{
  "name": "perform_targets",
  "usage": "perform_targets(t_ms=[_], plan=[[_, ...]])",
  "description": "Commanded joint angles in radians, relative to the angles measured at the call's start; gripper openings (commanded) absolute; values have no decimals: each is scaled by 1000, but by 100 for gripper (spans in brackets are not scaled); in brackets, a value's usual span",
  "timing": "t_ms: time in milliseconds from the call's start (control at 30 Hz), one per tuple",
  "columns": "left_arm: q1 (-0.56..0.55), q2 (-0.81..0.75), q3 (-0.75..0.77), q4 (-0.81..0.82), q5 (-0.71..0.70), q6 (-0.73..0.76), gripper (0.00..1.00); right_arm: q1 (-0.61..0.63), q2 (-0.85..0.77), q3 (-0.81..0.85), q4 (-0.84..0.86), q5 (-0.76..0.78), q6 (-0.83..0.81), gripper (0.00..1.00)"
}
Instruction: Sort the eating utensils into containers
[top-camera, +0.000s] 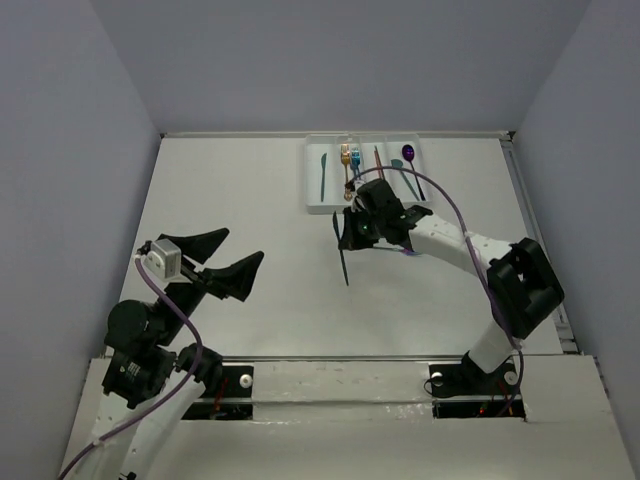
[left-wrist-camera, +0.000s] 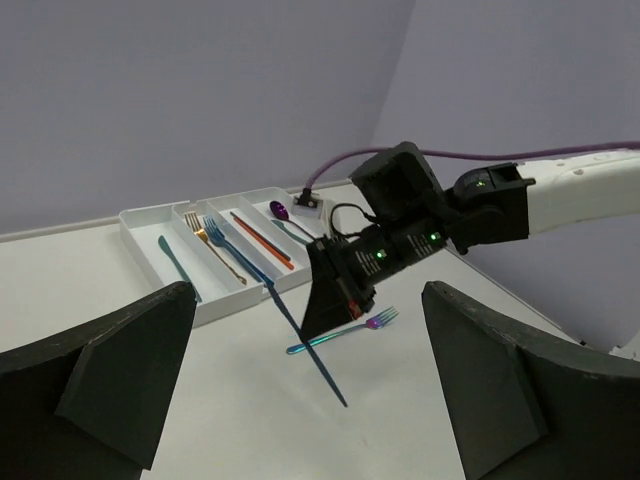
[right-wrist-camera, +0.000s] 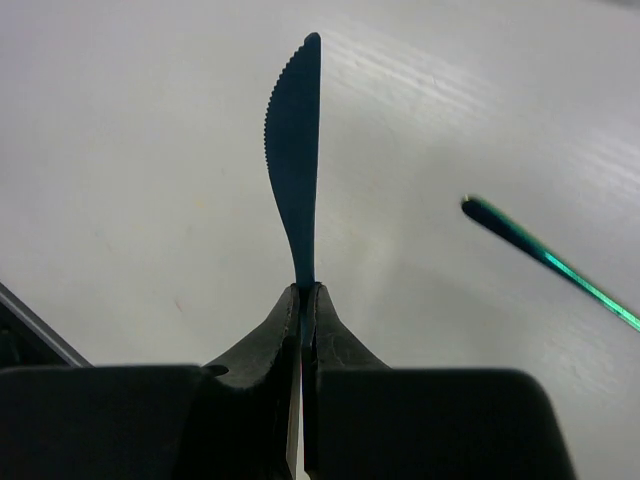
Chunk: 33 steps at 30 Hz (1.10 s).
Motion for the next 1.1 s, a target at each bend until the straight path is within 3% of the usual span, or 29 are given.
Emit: perform_targets(t_ms=[0, 133, 300, 833, 967, 1067], plan=[[-6, 21, 27, 35, -7, 7, 99, 2, 103, 159, 135, 38, -1, 0], [-6, 36, 29, 32, -13, 10, 99, -23, 243, 382, 151, 48, 6, 0], [-6, 47, 31, 30, -20, 10, 99, -109, 378, 542, 213, -29, 83, 0], [-6, 71, 32, 37, -11, 13, 99, -188, 809, 1142, 52, -35, 134, 0], [-6, 73, 35, 40, -14, 14, 99, -188, 820, 1136, 41, -41, 134, 0], [-6, 77, 32, 40, -11, 14, 99, -188, 815, 1134, 37, -43, 129, 13]])
